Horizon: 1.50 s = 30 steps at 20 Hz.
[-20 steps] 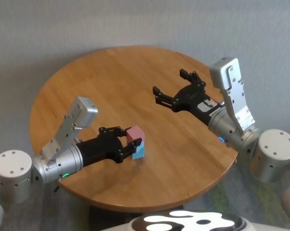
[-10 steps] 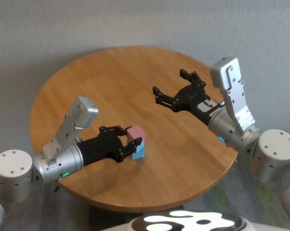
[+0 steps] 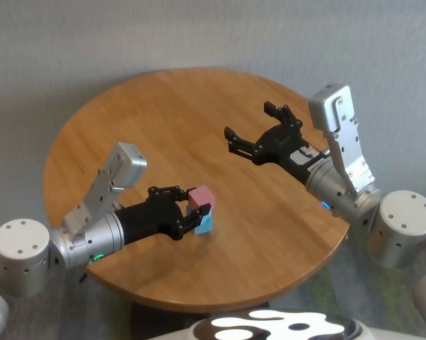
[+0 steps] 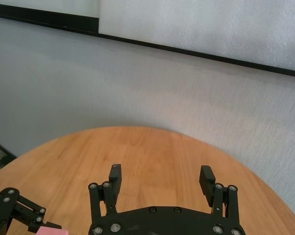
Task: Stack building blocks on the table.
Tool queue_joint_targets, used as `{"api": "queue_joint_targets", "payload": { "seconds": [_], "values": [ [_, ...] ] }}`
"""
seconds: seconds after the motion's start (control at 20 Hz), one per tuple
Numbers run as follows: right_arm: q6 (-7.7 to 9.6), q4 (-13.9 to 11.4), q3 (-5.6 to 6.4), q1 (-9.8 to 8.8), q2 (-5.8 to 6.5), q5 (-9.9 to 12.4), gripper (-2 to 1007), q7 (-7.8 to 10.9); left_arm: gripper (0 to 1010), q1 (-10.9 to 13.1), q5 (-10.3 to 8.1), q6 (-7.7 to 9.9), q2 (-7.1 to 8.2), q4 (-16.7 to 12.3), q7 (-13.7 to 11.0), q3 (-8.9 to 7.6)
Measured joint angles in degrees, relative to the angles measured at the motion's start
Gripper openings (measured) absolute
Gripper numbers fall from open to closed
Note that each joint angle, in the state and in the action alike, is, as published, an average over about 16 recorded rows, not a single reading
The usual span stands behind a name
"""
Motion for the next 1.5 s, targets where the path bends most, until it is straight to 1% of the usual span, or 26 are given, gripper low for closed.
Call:
{"api": "queue_joint_targets", "payload": {
  "seconds": [0.6, 0.8, 1.0, 1.15, 1.25, 1.35, 1.5],
  "values": [
    [0.00, 0.0, 0.00, 0.00, 0.00, 0.0, 1006, 0.00, 411, -0.3, 0.22, 1.04, 0.11, 0.0, 0.2, 0.26],
    [0.00, 0.0, 0.00, 0.00, 0.00, 0.0, 1005, 0.00, 457, -0.3, 0.25, 0.98, 0.12, -0.1, 0.2, 0.26],
    [0.00, 0.0, 0.00, 0.00, 0.00, 0.0, 1005, 0.00, 537, -0.2, 0.41, 0.52, 0.15, -0.3, 0.4, 0.20],
    [0.00, 0.0, 0.00, 0.00, 0.00, 0.0, 1005, 0.00, 621, -0.1, 0.62, -0.17, 0.21, -0.5, 0.6, 0.03],
    [0.00, 0.0, 0.00, 0.00, 0.00, 0.0, 1005, 0.00, 686, 0.2, 0.72, -1.04, 0.26, -0.8, 1.0, -0.31],
    [0.00, 0.0, 0.00, 0.00, 0.00, 0.0, 1005, 0.00, 754, 0.7, 0.71, -2.24, 0.31, -1.1, 1.4, -0.88],
    [0.00, 0.0, 0.00, 0.00, 0.00, 0.0, 1005, 0.00, 841, 1.9, 0.40, -4.54, 0.29, -1.7, 2.6, -2.28]
  ]
}}
